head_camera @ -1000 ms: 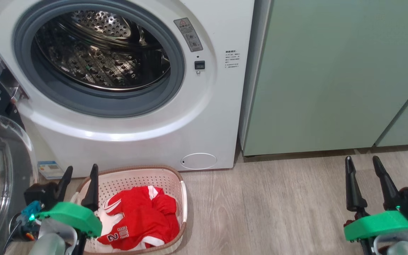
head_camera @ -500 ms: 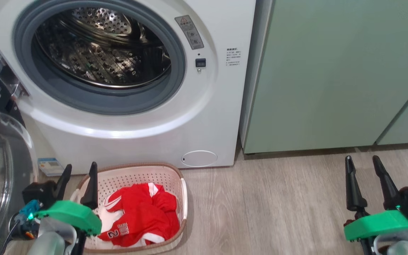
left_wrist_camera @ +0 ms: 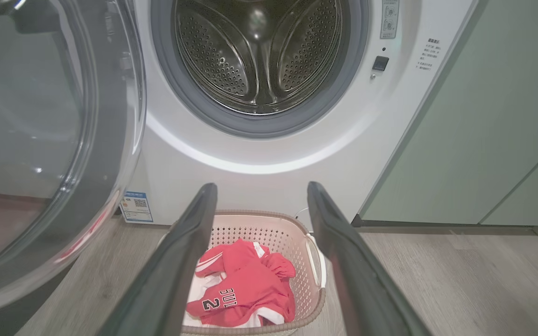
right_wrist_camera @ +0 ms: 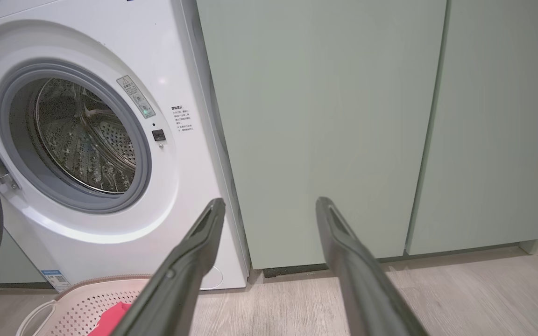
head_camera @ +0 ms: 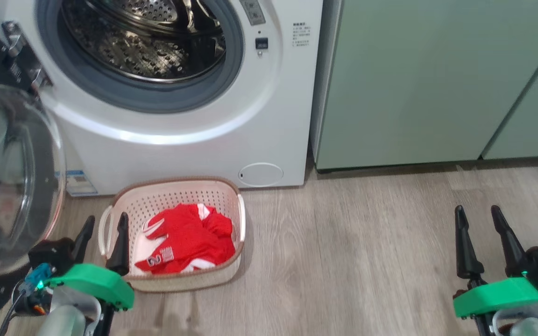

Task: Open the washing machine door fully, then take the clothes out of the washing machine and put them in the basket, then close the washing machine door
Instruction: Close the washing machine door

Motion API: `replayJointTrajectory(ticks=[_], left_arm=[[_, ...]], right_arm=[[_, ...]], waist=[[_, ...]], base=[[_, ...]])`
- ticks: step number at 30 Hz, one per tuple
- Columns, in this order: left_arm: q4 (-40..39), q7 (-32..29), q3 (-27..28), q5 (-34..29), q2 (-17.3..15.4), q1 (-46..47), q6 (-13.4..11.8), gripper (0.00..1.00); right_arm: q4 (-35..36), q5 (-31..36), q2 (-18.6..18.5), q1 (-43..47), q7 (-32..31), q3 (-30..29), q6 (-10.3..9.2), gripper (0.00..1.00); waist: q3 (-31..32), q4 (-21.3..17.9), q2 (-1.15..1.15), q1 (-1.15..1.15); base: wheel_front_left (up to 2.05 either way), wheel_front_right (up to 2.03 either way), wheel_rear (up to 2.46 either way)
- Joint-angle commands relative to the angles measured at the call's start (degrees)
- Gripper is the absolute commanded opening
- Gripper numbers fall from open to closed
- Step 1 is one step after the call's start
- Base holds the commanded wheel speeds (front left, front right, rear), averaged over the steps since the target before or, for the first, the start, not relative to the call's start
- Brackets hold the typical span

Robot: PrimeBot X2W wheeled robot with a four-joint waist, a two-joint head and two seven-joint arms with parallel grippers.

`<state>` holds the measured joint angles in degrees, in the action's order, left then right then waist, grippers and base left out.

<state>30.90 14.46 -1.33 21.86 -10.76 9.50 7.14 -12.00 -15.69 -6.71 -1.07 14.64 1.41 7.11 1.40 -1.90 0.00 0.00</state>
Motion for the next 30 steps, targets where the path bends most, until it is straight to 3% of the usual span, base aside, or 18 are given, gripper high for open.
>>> replayJointTrajectory(ticks=[1, 9, 19, 30], left_arm=[[-1.83, 0.53, 1.66, 0.22, -1.38, 1.82, 0.35, 1.00], [-2.54, 0.53, 1.09, 0.40, -1.27, 1.61, 0.35, 1.00], [-2.45, 0.53, 1.68, 1.17, -0.82, 1.26, 0.35, 1.00], [-2.09, 0.53, 3.20, 0.39, -0.29, 2.26, 0.35, 1.00]], right_arm=[[1.75, 0.30, -0.28, -1.21, 0.36, 1.05, 0.37, 1.00], [1.69, 0.25, -0.44, -1.24, 0.36, 0.95, 0.37, 1.00], [1.76, 0.26, -0.60, -1.14, 0.36, 0.65, 0.37, 1.00], [2.02, 0.14, 0.32, -1.33, 0.36, 1.00, 0.37, 1.00]], waist=[[0.07, 0.02, 0.00, 0.00], [0.19, 0.22, 0.00, 0.00], [0.42, 1.09, 0.00, 0.00], [0.04, 8.49, 0.00, 0.00]], base=[[-1.59, 1.59, 0.00], [-1.10, 1.10, 0.00], [-0.05, 0.05, 0.00], [0.00, 0.00, 0.00]])
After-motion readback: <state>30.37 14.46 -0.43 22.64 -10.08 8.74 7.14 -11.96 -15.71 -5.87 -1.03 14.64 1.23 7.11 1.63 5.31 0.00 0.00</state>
